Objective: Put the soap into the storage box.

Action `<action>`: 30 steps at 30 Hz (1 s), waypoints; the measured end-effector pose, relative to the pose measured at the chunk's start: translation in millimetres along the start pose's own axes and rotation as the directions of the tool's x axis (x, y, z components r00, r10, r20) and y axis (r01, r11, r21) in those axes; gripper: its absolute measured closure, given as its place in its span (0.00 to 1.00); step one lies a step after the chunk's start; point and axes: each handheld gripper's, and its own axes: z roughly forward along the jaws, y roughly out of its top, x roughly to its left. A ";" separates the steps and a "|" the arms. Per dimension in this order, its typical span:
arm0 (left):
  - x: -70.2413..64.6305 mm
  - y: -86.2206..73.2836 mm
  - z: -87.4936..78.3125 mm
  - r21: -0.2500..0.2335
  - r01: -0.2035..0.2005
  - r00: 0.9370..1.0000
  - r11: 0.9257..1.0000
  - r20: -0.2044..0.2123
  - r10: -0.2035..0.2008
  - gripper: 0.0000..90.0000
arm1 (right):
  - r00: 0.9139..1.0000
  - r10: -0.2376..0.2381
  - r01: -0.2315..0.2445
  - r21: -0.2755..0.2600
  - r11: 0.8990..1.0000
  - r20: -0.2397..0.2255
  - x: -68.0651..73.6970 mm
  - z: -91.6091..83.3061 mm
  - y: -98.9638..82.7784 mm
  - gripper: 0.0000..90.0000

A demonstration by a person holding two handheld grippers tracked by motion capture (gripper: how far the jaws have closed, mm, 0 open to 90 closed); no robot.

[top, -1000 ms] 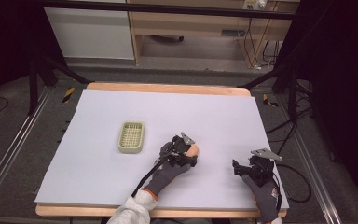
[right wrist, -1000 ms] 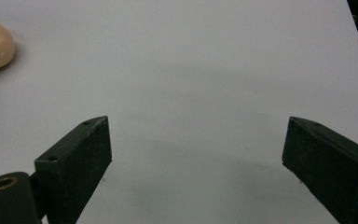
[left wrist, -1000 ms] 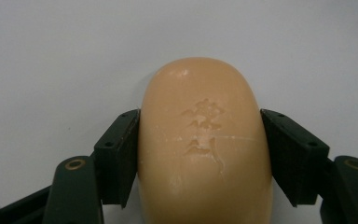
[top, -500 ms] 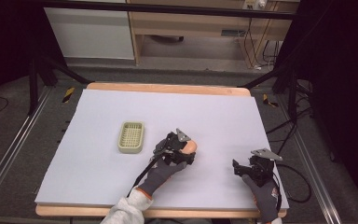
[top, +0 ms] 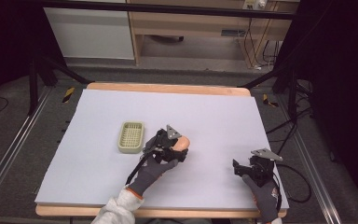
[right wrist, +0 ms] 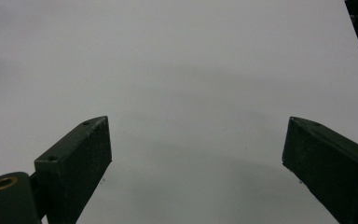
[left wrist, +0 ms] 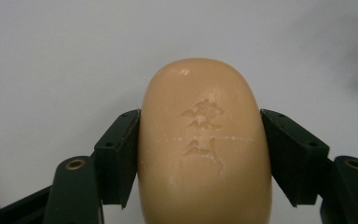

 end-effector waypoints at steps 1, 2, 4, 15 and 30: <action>3.9 -0.9 -4.3 -0.006 0.007 1.000 1.000 -0.004 -0.007 0.35 | 1.000 0.000 0.000 0.000 1.000 0.001 0.0 0.0 0.0 0.09; 6.0 -1.4 -6.3 -0.007 0.011 1.000 1.000 -0.006 -0.011 0.35 | 1.000 0.000 0.000 0.000 1.000 0.002 0.0 0.0 0.0 0.09; 8.0 -1.9 -8.4 -0.009 0.014 1.000 1.000 -0.008 -0.014 0.35 | 1.000 0.000 0.000 0.000 1.000 0.003 -0.1 0.0 0.0 0.09; 27.8 -12.5 -26.1 -0.026 0.045 0.998 0.999 -0.037 -0.046 0.35 | 1.000 0.000 0.000 -0.001 1.000 0.006 -0.2 0.0 -0.1 0.09; 53.5 -27.9 -45.4 -0.042 0.088 0.994 0.995 -0.066 -0.091 0.35 | 1.000 -0.011 0.011 0.000 1.000 0.011 0.6 1.0 -0.2 0.09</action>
